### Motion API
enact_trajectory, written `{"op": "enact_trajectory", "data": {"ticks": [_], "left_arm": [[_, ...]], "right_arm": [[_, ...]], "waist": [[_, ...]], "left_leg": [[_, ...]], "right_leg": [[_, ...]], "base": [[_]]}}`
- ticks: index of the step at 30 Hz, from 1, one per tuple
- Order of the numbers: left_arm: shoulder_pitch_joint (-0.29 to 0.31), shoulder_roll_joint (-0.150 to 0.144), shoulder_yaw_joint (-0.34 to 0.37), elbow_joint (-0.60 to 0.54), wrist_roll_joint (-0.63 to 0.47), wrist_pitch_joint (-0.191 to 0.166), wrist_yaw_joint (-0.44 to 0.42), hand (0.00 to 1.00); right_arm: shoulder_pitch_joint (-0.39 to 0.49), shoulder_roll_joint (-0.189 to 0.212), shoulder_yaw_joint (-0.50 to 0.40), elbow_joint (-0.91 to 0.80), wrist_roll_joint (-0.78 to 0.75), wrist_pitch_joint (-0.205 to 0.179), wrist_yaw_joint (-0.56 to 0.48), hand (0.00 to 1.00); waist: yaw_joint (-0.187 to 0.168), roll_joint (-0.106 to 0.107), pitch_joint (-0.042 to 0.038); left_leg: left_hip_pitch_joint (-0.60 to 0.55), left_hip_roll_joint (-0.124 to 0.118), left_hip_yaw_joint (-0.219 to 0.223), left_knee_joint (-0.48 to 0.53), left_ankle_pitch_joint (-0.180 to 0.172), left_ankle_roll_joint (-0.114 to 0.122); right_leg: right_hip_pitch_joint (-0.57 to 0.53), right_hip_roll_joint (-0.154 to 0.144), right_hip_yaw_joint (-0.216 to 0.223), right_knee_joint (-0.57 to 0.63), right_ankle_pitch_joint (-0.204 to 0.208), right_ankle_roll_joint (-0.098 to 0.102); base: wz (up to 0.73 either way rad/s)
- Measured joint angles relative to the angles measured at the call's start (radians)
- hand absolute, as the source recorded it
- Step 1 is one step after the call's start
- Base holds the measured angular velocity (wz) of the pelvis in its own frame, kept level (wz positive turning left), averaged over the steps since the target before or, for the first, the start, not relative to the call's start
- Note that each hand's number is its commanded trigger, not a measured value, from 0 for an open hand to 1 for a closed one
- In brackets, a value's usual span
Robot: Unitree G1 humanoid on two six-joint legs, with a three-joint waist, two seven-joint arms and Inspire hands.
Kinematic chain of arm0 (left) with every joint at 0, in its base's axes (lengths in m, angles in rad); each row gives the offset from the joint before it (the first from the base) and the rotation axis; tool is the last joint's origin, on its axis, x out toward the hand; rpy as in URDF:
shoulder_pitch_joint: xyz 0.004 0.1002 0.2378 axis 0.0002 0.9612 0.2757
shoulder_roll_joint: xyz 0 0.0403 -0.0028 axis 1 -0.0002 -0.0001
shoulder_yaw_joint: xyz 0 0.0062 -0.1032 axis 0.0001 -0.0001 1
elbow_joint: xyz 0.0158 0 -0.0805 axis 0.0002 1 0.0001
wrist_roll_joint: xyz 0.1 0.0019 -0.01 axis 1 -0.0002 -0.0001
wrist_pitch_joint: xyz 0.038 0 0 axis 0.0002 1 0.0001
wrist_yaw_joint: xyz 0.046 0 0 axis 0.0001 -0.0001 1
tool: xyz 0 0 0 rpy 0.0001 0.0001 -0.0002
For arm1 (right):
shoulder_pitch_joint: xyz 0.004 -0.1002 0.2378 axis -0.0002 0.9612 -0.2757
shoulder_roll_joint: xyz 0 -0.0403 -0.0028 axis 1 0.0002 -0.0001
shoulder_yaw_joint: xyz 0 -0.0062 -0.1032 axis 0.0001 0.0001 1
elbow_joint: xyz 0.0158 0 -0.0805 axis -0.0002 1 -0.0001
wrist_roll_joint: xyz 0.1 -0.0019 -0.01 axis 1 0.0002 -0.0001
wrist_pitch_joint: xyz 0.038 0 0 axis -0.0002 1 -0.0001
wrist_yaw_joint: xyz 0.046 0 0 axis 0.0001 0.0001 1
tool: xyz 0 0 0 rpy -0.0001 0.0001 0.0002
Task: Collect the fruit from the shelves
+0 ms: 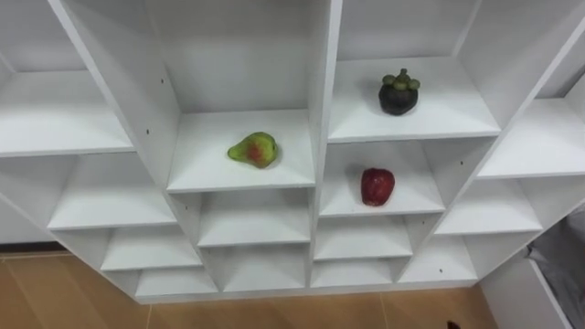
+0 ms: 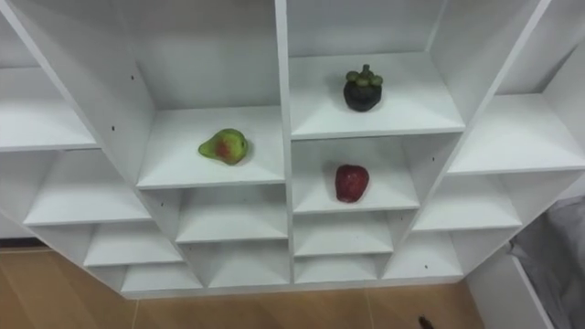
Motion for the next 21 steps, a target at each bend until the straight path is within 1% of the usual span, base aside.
{"op": "enact_trajectory", "data": {"ticks": [1, 2, 3, 4, 8, 10, 12, 14, 16, 18, 20, 21], "left_arm": [[0.0, 0.007, -0.015, -0.002, 0.0, 0.0, 0.0, 1.0], [-0.001, 0.01, -0.022, -0.004, 0.0, 0.0, 0.001, 1.0], [-0.002, 0.012, -0.03, -0.009, 0.0, -0.001, 0.002, 1.0], [0.0, 0.012, -0.031, -0.012, 0.0, -0.006, 0.003, 1.0], [0.002, 0.012, -0.032, -0.022, 0.0, -0.024, 0.007, 1.0], [0.004, 0.012, -0.03, -0.028, 0.0, -0.033, 0.008, 1.0], [0.006, 0.012, -0.03, -0.025, 0.0, -0.039, 0.008, 1.0], [0.006, 0.012, -0.032, -0.023, -0.001, -0.042, 0.008, 1.0], [0.009, 0.012, -0.031, -0.021, 0.0, -0.045, 0.006, 1.0], [0.013, 0.01, -0.031, -0.021, -0.001, -0.046, 0.004, 1.0], [0.022, 0.008, -0.033, -0.025, -0.002, -0.051, -0.001, 1.0], [0.027, 0.006, -0.036, -0.029, -0.002, -0.059, -0.001, 1.0]], "right_arm": [[0.017, 0.0, 0.002, -0.068, -0.005, -0.009, -0.007, 0.0], [0.025, 0.001, 0.003, -0.1, -0.005, -0.012, -0.01, 0.0], [0.049, 0.001, 0.005, -0.177, -0.009, -0.014, -0.011, 0.0], [0.067, 0.001, 0.011, -0.244, -0.024, -0.018, -0.011, 0.0], [0.13, 0.002, 0.034, -0.42, -0.035, -0.025, -0.017, 0.0], [0.157, 0.002, 0.045, -0.508, -0.034, -0.041, -0.026, 0.0], [0.16, 0.001, 0.051, -0.551, -0.034, -0.041, -0.038, 0.0], [0.161, 0.001, 0.057, -0.591, -0.035, -0.045, -0.054, 0.0], [0.16, 0.001, 0.062, -0.635, -0.037, -0.06, -0.07, 0.0], [0.158, 0.0, 0.059, -0.682, -0.038, -0.06, -0.08, 0.0], [0.159, 0.0, 0.059, -0.741, -0.046, -0.062, -0.101, 0.0], [0.159, 0.0, 0.059, -0.773, -0.061, -0.074, -0.117, 0.0]], "waist": [[0.0, 0.0, -0.0008], [-0.001, -0.001, -0.0005], [0.0, -0.001, -0.0005], [-0.001, 0.0, -0.0005], [-0.003, 0.006, 0.0012], [-0.004, 0.01, 0.0014], [-0.001, 0.013, 0.0013], [-0.011, 0.015, 0.0011], [-0.021, 0.019, 0.0021], [-0.023, 0.023, 0.0032], [-0.024, 0.027, 0.0026], [-0.025, 0.029, 0.0019]], "left_leg": [[0.002, 0.0, 0.001, 0.0, 0.0, 0.0], [0.002, 0.0, 0.004, 0.0, 0.0, 0.0], [0.001, 0.001, 0.012, 0.0, 0.0, 0.0], [0.001, 0.002, 0.02, 0.0, 0.0, 0.0], [-0.002, 0.006, 0.025, 0.0, -0.009, -0.002], [-0.01, 0.009, 0.035, 0.0, -0.01, -0.003], [-0.011, 0.01, 0.042, 0.0, -0.01, -0.003], [-0.011, 0.01, 0.044, 0.0, -0.011, -0.002], [-0.01, 0.01, 0.044, -0.001, -0.011, -0.002], [-0.008, 0.01, 0.046, -0.001, -0.011, -0.002], [-0.006, 0.011, 0.047, -0.003, -0.011, -0.002], [-0.004, 0.011, 0.048, -0.004, -0.011, -0.002]], "right_leg": [[0.0, 0.0, 0.003, 0.0, 0.0, 0.0], [0.0, 0.0, 0.004, 0.0, 0.0, 0.0], [-0.002, 0.0, 0.008, 0.0, 0.0, 0.0], [-0.004, 0.002, 0.015, 0.0, 0.001, 0.001], [-0.011, 0.007, 0.019, 0.0, 0.002, 0.001], [-0.021, 0.009, 0.023, -0.001, 0.007, 0.0], [-0.022, 0.011, 0.03, -0.002, 0.012, 0.0], [-0.022, 0.011, 0.034, -0.002, 0.012, 0.001], [-0.022, 0.012, 0.035, -0.001, 0.012, 0.001], [-0.022, 0.012, 0.042, 0.0, 0.012, 0.001], [-0.021, 0.013, 0.044, -0.001, 0.012, 0.0], [-0.02, 0.013, 0.045, -0.002, 0.012, 0.001]], "base": [[-0.09], [-0.08], [-0.11], [-0.13], [-0.07], [-0.12], [-0.11], [-0.04], [0.0], [-0.04], [-0.04], [0.0]]}}
